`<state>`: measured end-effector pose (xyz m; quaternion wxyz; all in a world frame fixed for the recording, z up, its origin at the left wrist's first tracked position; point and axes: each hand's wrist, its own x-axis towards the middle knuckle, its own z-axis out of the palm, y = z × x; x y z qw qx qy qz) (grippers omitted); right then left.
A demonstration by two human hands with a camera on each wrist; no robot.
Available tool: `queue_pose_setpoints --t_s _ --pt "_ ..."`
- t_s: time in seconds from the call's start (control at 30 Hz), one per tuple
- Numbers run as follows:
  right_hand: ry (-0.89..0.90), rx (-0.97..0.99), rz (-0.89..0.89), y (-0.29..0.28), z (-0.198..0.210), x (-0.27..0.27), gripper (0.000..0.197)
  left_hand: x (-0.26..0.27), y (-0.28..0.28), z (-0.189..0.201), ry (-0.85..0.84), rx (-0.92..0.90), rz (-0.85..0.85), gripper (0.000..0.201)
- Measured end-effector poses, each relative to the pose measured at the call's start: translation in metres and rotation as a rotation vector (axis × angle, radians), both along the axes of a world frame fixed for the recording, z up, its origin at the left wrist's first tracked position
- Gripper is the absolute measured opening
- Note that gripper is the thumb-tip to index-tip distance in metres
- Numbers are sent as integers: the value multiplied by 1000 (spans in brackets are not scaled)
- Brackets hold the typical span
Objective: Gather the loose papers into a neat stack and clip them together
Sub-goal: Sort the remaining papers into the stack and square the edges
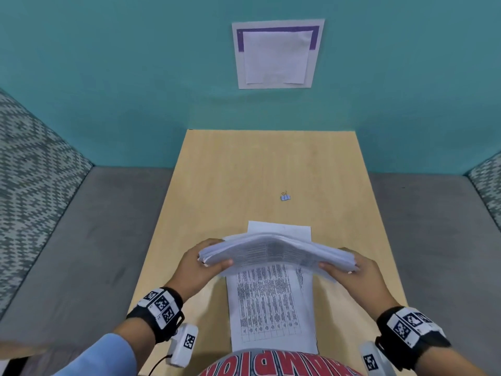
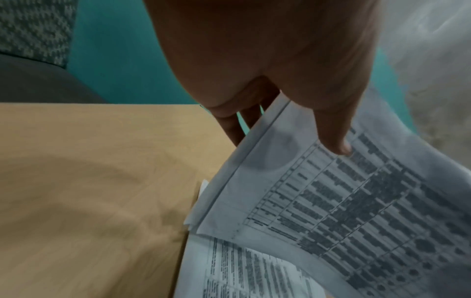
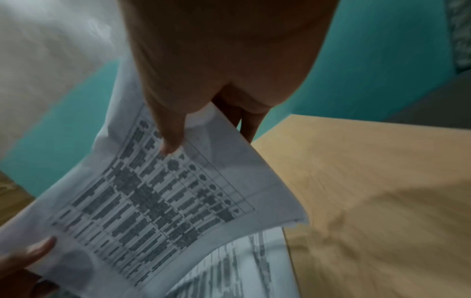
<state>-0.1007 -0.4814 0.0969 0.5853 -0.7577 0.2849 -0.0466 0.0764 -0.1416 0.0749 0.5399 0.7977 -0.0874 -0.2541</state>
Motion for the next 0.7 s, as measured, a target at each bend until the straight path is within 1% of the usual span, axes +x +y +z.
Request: queue_pose_setpoints --t_s 0.07,0.1,0.17,0.23,0.3,0.37,0.43,0.47,0.53,0.57,0.6,0.63,0.67,0.7 --pt "10 -7 47 0 3 0 26 -1 1 -5 -56 46 -54 46" --pt "13 -15 44 0 5 0 26 -1 1 -7 -62 48 -49 47" --pt "13 -24 33 0 9 1 23 -1 1 -9 -75 29 -18 42" --pt "28 -87 66 -1 15 5 19 1 -2 -6 -118 43 -20 32" --pt "70 -234 178 -4 20 10 16 2 -4 -3 -144 74 -77 27" --pt "138 -487 338 -3 25 18 19 1 -7 1 -157 112 -124 23" --pt "158 -781 457 4 28 31 29 -1 -13 10 -213 133 -146 17" --pt "155 -852 493 10 31 39 41 -2 -17 19 -264 126 -174 15" --pt "116 -870 581 26 39 56 65 -5 -28 39 -415 94 -297 12" --pt "91 -856 627 38 46 65 72 -7 -34 51 -501 79 -373 13" --pt "68 -830 665 49 53 73 69 -9 -40 62 -576 70 -433 16" --pt "41 -812 687 59 59 79 58 -11 -45 72 -636 74 -466 20" --pt "20 -803 698 66 64 84 41 -12 -49 81 -674 86 -464 26" --pt "24 -781 696 69 66 85 26 -11 -53 90 -678 96 -431 32"
